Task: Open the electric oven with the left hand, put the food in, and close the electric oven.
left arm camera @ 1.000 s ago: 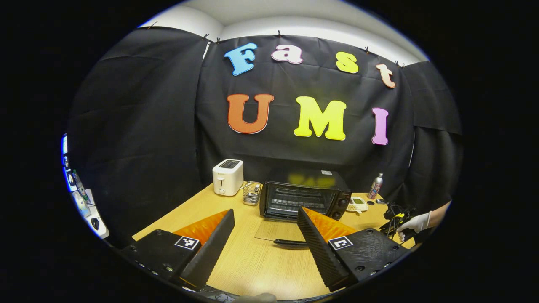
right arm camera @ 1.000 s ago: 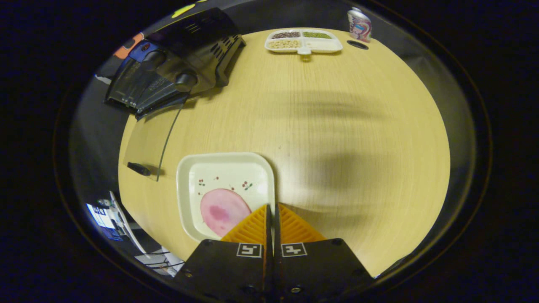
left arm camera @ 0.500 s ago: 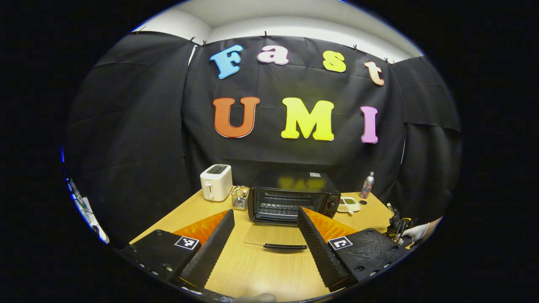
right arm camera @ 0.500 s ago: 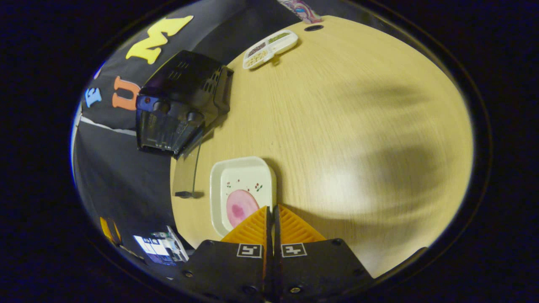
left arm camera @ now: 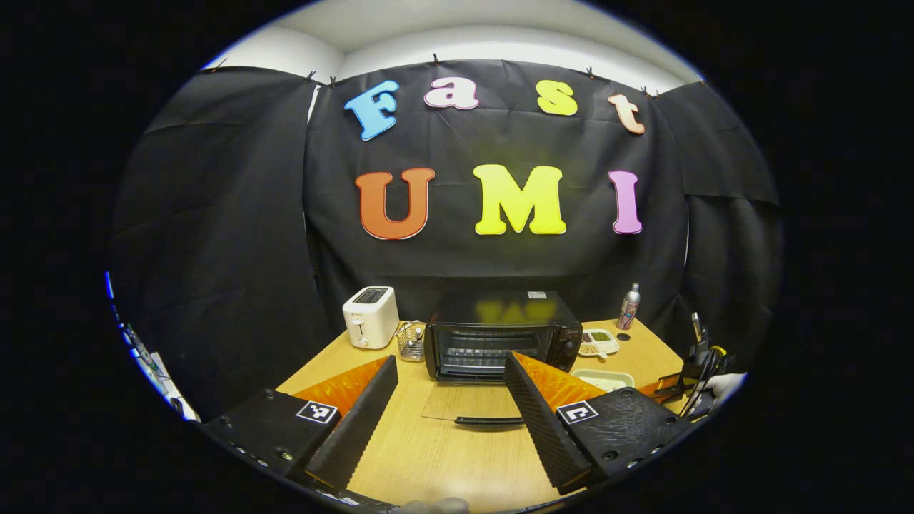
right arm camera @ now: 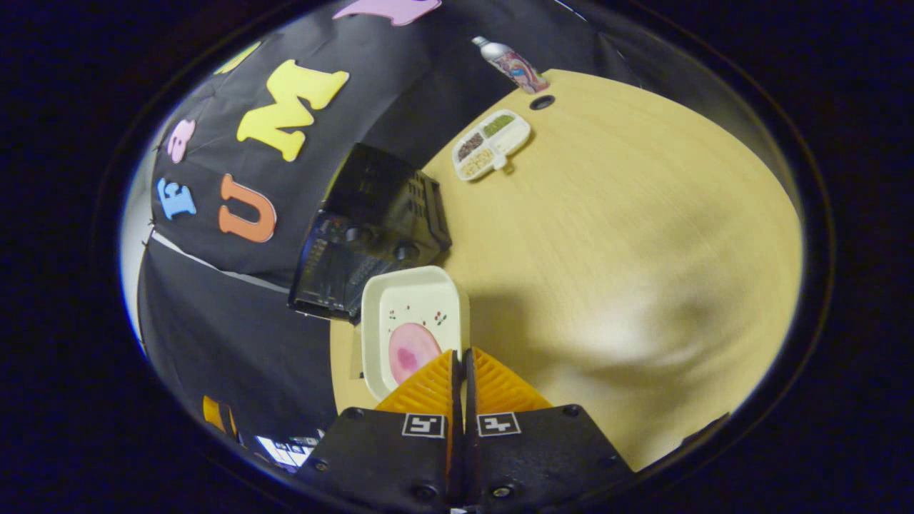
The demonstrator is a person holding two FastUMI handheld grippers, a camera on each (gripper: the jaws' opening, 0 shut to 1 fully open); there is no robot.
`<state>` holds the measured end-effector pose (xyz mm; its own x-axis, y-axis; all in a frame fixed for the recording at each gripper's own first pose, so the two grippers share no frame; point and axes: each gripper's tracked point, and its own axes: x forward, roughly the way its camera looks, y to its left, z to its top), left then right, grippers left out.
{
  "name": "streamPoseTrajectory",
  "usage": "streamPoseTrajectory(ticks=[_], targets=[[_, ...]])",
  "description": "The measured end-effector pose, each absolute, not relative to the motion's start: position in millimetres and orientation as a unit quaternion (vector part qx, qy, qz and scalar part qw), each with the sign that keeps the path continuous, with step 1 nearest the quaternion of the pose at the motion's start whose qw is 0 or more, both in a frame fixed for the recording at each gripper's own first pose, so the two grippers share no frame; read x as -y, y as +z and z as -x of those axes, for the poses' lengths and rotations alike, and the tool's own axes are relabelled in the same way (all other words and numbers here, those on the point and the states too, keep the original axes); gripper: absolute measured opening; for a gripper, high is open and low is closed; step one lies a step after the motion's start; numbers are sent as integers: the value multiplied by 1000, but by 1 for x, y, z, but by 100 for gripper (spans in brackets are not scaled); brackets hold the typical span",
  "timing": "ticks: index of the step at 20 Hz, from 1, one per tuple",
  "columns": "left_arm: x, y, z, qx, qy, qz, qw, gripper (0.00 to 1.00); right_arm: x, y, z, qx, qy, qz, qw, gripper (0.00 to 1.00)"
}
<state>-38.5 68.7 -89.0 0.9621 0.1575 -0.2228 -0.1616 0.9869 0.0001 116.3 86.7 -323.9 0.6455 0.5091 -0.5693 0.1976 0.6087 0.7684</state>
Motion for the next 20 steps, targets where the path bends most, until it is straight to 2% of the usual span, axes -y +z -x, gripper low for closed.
streamPoseTrajectory(ticks=[2, 3, 5, 7, 9, 13, 14, 16, 17, 18, 19, 20], targets=[[-77, -91, 39, -118, 76, 5, 990, 96, -117, -308, -119, -382, 80, -441, 808, 0], [-82, -92, 40, -124, 74, 9, 989, 96, -136, -305, -119, -373, 70, -447, 810, 4], [-91, -91, 40, -127, 69, 13, 989, 97, -181, -302, -123, -353, 46, -476, 804, 0], [-109, -95, 41, -127, 71, 2, 989, 97, -224, -304, -130, -340, 34, -494, 800, 4], [-129, -103, 42, -131, 79, -10, 988, 97, -259, -310, -139, -321, 17, -502, 803, 0], [-163, -129, 44, -145, 94, -17, 985, 98, -326, -331, -157, -316, 16, -532, 786, 4], [-168, -136, 43, -150, 96, -17, 984, 97, -332, -337, -163, -313, 8, -538, 782, 0], [-177, -144, 43, -153, 96, -9, 984, 97, -328, -345, -177, -305, -14, -544, 782, 0], [-180, -144, 44, -150, 96, -6, 984, 97, -328, -348, -184, -301, -19, -545, 782, 4], [-183, -146, 43, -149, 97, -4, 984, 97, -327, -349, -192, -297, -23, -548, 782, 0], [-186, -149, 41, -149, 97, -2, 984, 97, -325, -350, -200, -296, -30, -549, 781, 4], [-188, -150, 41, -149, 98, 2, 984, 97, -321, -351, -209, -293, -36, -551, 781, 0]])
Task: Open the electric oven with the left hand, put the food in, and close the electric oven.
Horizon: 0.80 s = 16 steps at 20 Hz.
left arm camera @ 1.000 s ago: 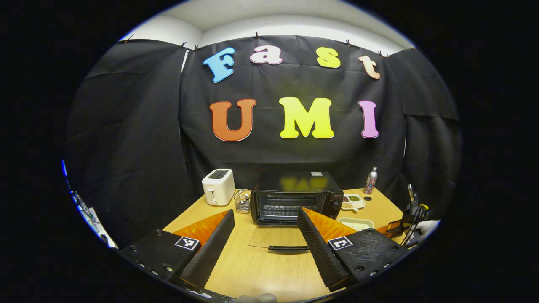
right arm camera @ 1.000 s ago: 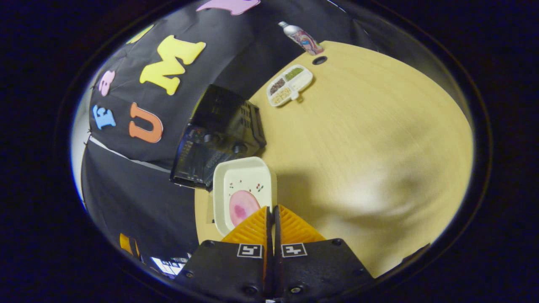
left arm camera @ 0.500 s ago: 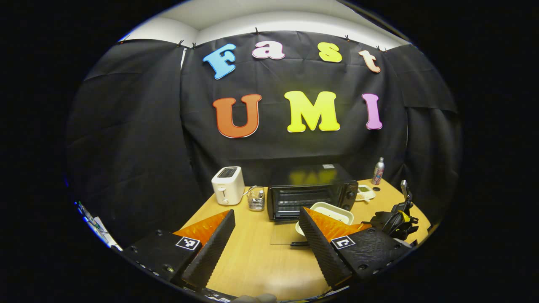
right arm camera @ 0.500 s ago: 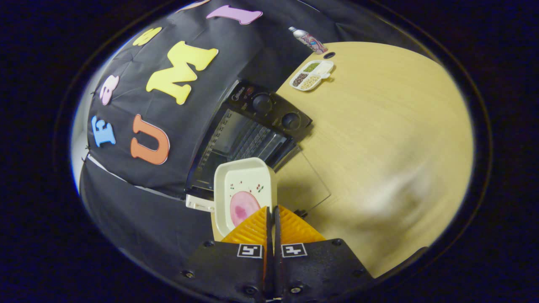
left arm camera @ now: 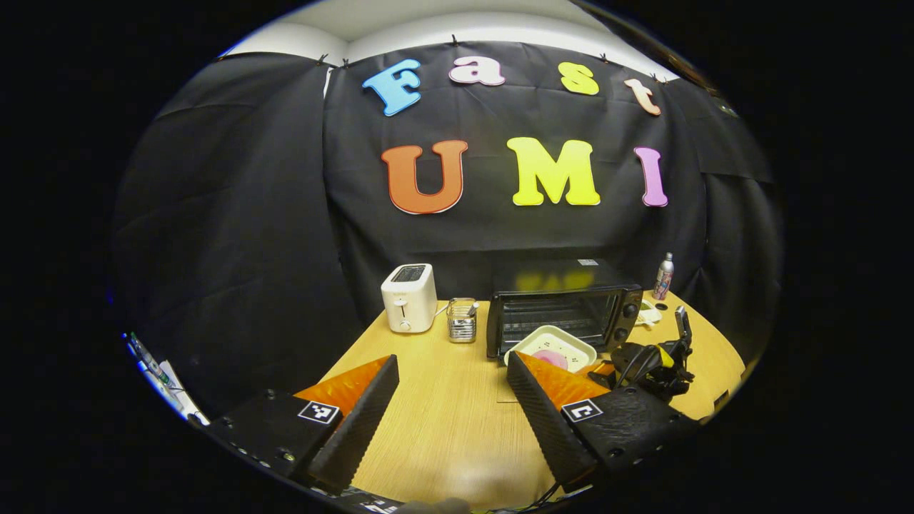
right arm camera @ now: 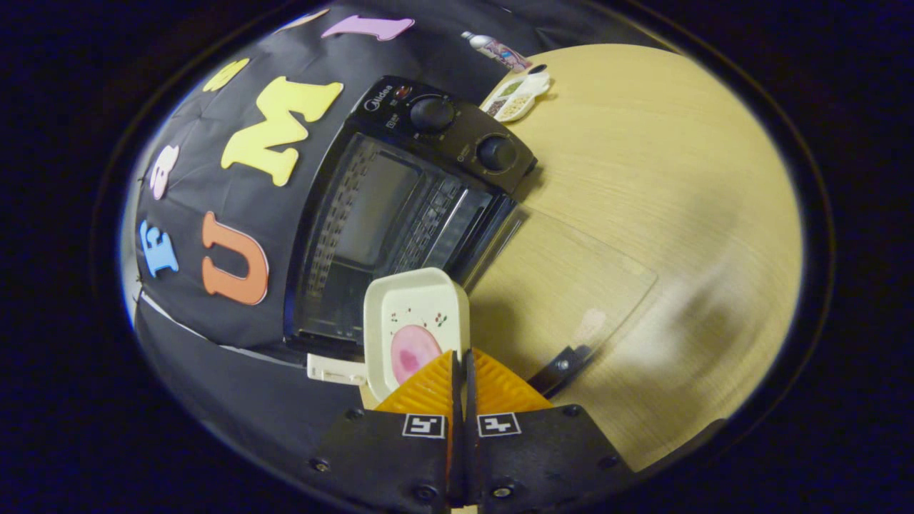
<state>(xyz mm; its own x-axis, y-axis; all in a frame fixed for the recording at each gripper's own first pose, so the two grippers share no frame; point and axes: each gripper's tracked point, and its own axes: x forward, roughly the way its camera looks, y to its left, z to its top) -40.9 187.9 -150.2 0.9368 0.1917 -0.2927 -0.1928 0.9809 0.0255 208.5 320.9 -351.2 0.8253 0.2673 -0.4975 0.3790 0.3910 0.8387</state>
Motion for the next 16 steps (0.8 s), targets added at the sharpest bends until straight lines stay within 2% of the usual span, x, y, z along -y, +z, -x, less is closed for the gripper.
streamPoseTrajectory(ticks=[1, 3, 5, 6, 7, 8, 9, 11, 13, 14, 15, 16], targets=[[-190, -153, 40, -150, 100, 5, 984, 98, -318, -349, -218, -289, -39, -552, 781, 4], [-194, -154, 38, -148, 103, 11, 984, 97, -309, -340, -243, -271, -41, -553, 787, 0], [-196, -158, 36, -150, 105, 10, 983, 97, -298, -331, -263, -253, -44, -550, 795, 0], [-196, -160, 35, -152, 106, 11, 983, 97, -293, -326, -274, -242, -45, -550, 798, 4], [-196, -161, 34, -153, 107, 15, 982, 97, -288, -322, -287, -233, -43, -552, 800, 1], [-195, -161, 32, -154, 108, 17, 982, 97, -285, -319, -296, -225, -40, -554, 801, 5], [-194, -162, 32, -155, 109, 20, 982, 97, -284, -316, -305, -217, -34, -556, 802, 2], [-190, -165, 30, -158, 109, 22, 981, 97, -284, -315, -319, -212, -23, -554, 805, 8], [-187, -165, 27, -159, 111, 24, 981, 97, -287, -312, -329, -201, -3, -553, 808, 7], [-186, -166, 26, -161, 112, 25, 980, 98, -283, -310, -324, -200, -2, -550, 811, 17], [-185, -166, 25, -161, 113, 26, 980, 97, -281, -310, -323, -204, -3, -543, 815, 24], [-185, -164, 24, -161, 113, 28, 980, 97, -278, -309, -318, -209, -2, -534, 820, 38]])
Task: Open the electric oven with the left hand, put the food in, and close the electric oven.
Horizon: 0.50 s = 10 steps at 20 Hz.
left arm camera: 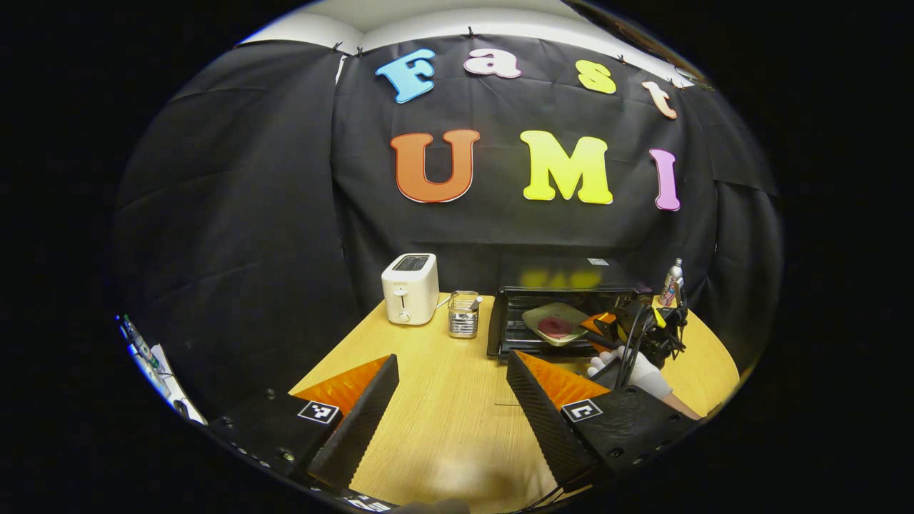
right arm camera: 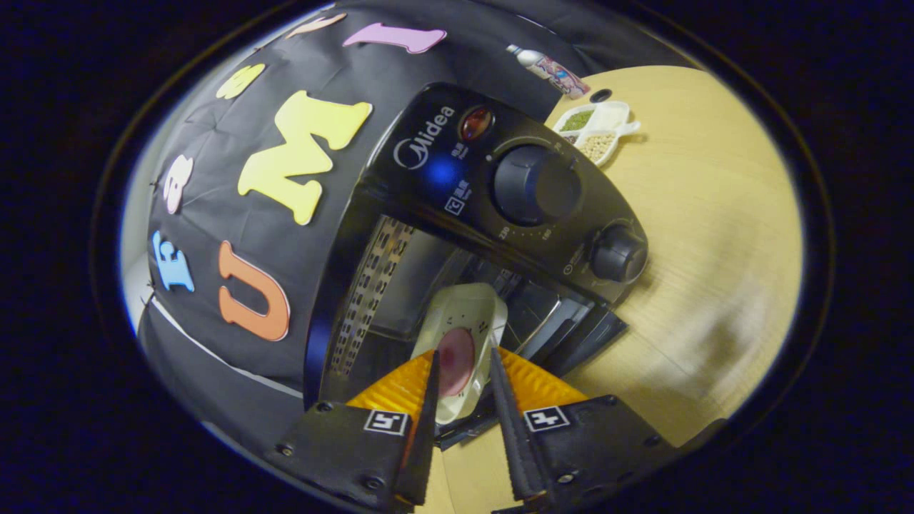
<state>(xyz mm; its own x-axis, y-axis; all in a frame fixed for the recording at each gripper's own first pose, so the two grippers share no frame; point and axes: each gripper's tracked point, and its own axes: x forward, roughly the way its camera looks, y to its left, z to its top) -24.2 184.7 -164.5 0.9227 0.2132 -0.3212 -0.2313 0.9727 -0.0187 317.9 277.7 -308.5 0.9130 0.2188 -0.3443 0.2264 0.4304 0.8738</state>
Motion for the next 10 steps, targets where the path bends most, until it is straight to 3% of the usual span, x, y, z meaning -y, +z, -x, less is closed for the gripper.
streamPoseTrajectory(ticks=[3, 5, 10], targets=[[-182, -158, 21, -155, 114, 28, 981, 97, -268, -292, -294, -219, 8, -483, 848, 60], [-179, -153, 20, -151, 112, 23, 982, 98, -256, -271, -273, -220, 17, -426, 877, 90], [-169, -135, 25, -133, 101, 15, 986, 97, -220, -202, -210, -196, 30, -254, 947, 94]])
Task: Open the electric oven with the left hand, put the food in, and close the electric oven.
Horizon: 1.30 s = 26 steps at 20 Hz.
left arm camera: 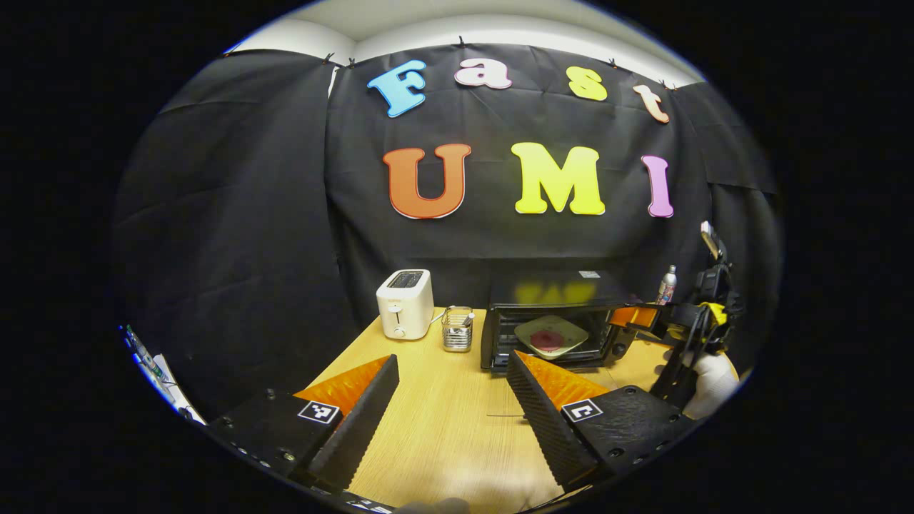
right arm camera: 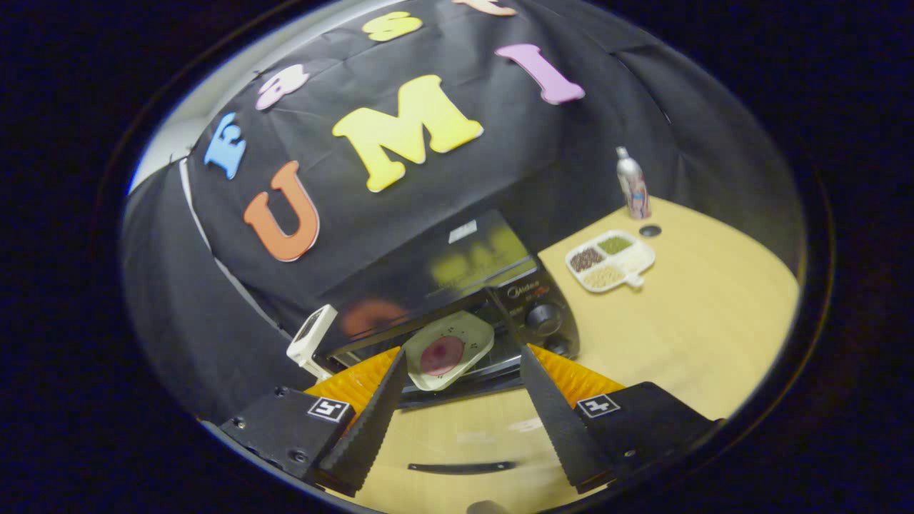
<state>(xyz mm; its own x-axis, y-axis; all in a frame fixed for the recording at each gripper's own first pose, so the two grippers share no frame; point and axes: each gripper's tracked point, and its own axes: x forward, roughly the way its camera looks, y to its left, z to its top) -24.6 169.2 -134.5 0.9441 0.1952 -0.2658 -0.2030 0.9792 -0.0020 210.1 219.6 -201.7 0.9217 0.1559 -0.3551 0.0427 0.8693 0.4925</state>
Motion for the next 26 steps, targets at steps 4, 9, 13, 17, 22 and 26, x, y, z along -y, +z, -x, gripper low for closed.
streamPoseTrajectory(ticks=[4, 9, 13, 17, 22, 26], targets=[[-161, -125, 31, -112, 84, 12, 990, 97, -186, -159, -156, -183, 25, -172, 968, 95], [-136, -136, 36, -111, 55, 13, 992, 97, -130, -122, -83, -161, 1, -108, 981, 96], [-100, -161, 32, -124, 33, 7, 992, 97, -86, -107, -51, -151, -10, -89, 985, 96], [-51, -227, 25, -177, 10, 17, 984, 96, -68, -108, -36, -166, 20, -68, 984, 96], [-11, -311, 12, -249, 2, 20, 968, 97, -35, -109, -29, -176, 27, -41, 983, 100], [6, -347, -3, -274, -1, 20, 962, 97, -11, -112, -28, -187, 13, -32, 982, 96]])
